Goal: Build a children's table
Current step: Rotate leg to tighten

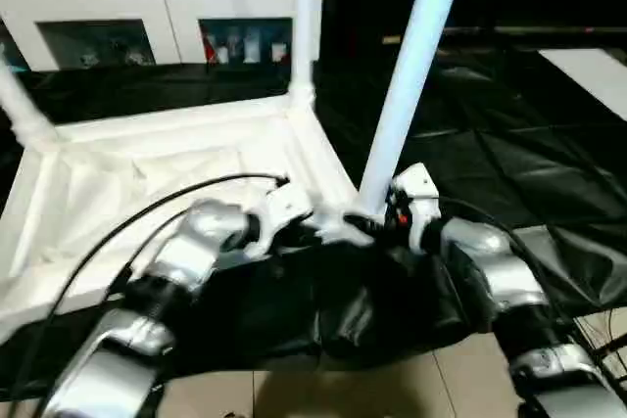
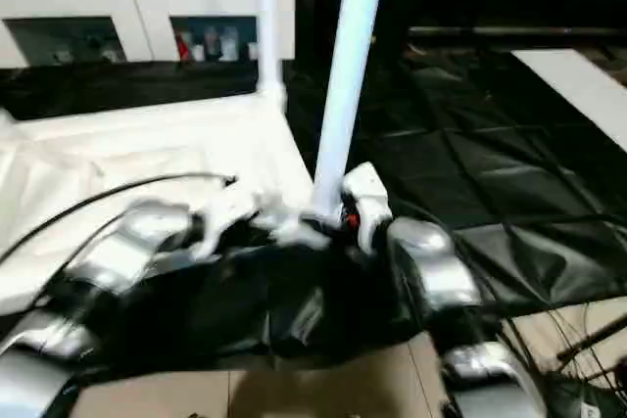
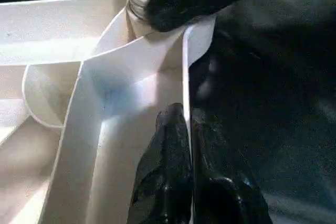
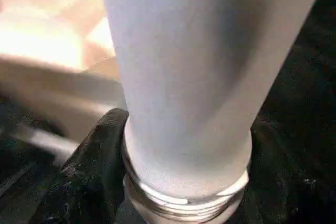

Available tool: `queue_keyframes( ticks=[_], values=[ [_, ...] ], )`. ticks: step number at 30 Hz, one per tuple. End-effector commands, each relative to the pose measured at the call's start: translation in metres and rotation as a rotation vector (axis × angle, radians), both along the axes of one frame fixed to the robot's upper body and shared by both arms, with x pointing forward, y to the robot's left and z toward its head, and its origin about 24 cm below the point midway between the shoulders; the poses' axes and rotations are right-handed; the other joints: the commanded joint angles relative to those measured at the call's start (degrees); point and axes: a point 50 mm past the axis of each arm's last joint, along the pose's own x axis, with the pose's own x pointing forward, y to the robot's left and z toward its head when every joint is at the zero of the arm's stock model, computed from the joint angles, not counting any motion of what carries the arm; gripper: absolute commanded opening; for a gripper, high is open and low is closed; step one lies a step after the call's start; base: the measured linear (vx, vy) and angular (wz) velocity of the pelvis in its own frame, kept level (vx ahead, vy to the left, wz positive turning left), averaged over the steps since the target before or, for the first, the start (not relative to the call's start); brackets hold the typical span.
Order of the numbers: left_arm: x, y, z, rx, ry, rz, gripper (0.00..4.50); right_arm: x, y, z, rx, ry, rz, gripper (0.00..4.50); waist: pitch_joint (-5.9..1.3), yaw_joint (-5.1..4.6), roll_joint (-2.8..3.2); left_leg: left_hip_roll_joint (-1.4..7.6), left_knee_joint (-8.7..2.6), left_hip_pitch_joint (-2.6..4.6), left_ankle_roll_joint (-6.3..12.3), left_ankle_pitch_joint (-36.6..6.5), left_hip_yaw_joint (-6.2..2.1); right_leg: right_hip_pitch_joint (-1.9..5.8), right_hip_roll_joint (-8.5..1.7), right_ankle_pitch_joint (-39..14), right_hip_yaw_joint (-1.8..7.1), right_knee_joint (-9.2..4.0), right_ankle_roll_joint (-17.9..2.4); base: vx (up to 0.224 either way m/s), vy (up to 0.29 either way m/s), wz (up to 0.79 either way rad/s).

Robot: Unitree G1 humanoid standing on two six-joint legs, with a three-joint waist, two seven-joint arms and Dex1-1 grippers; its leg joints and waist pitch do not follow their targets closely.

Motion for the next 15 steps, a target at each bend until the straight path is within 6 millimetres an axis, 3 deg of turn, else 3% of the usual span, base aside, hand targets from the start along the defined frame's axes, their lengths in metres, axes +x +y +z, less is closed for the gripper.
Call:
queue_keyframes(
  ticks=[1, 8, 13, 15],
  values=[
    [0.004, -0.016, -0.004, 0.015, -0.004, 0.078, 0.0, 0.004, 0.01, -0.011, 0.004, 0.088, -0.147, 2.73, -3.33, -0.05, -0.08, 2.34, -4.62, 1.02, -0.59, -19.15, -1.57, 1.85, -3.3, -24.89, 2.19, -5.06, -9.78, 0.0, 0.0, 0.0],
    [0.009, -0.03, -0.009, 0.048, -0.01, 0.16, 0.0, 0.009, 0.033, -0.015, 0.01, 0.127, -0.279, 2.73, -3.59, 0.02, -0.14, 2.31, -4.57, 0.6, 0.86, -16.69, -1.41, 2.2, -3.22, -18.77, 2.21, -4.64, -10.9, 0.0, 0.0, 0.0],
    [0.01, -0.032, -0.011, 0.05, -0.009, 0.176, 0.0, 0.011, 0.052, -0.009, 0.058, 0.096, -0.255, 2.73, -3.5, -0.05, 0.05, 2.35, -4.75, 0.69, 0.83, -18.78, -1.43, 2.23, -3.18, -17.98, 2.15, -4.72, -11.28, 0.0, 0.0, 0.0],
    [0.011, -0.03, -0.012, 0.051, -0.008, 0.172, 0.0, 0.01, 0.055, -0.009, 0.107, 0.12, -0.232, 3.29, -3.4, -0.14, 0.21, 2.3, -4.79, 0.76, 0.75, -20.23, -1.49, 2.19, -3.18, -19.35, 2.13, -4.84, -11.22, 0.0, 0.0, 0.0]
  ],
)
